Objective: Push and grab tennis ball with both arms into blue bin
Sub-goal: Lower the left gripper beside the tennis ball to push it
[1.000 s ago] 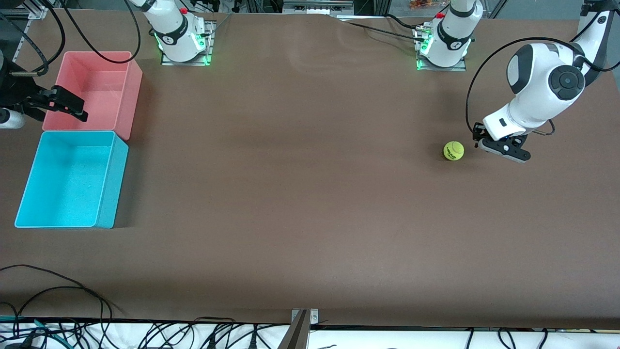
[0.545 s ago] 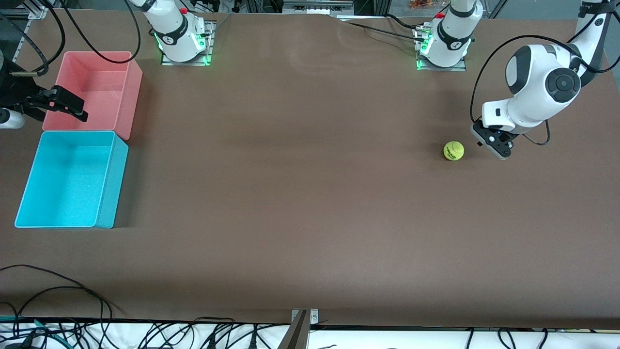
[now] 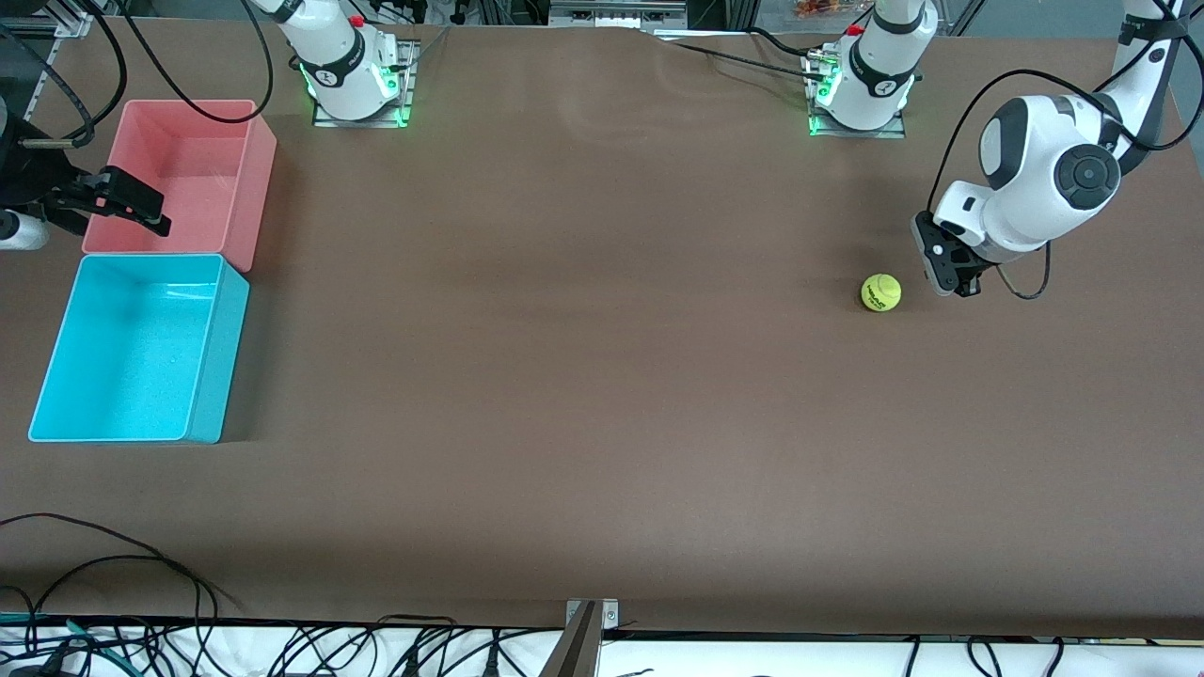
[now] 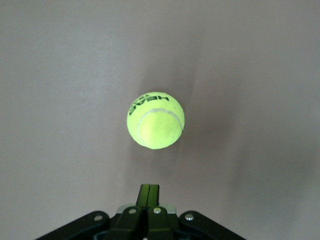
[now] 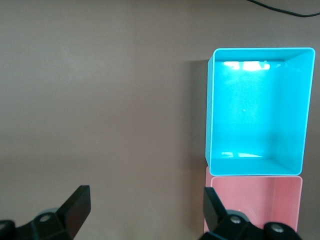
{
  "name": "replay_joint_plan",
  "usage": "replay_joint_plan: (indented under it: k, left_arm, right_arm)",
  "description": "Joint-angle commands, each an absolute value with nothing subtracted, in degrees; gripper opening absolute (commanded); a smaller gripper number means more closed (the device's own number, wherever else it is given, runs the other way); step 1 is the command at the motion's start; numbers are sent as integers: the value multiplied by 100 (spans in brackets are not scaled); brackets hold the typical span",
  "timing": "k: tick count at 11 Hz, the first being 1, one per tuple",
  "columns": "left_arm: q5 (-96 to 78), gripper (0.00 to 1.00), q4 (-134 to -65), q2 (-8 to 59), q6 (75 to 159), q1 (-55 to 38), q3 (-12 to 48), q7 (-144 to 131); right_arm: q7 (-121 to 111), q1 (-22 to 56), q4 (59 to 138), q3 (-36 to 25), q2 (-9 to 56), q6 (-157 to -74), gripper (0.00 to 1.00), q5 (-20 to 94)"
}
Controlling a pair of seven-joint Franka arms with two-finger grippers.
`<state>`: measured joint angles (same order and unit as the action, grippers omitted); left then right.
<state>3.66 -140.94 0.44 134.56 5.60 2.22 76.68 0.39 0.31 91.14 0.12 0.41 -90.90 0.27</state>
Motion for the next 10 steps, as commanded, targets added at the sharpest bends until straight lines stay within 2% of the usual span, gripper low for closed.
replay_joint_plan:
  k: [1, 4, 10]
  left_arm:
    - [422, 0, -14352, 394, 14122, 843, 229, 8689]
    - [-103, 0, -14388, 825, 14597, 975, 229, 9673]
    - [-290, 0, -14353, 1238, 14958, 1010, 229, 9932]
  right_arm:
    - [123, 26, 9123, 26, 18, -9097, 100, 62]
    - [123, 26, 9114, 26, 18, -9097, 100, 53]
    - [123, 26, 9123, 26, 18, -9097, 100, 61]
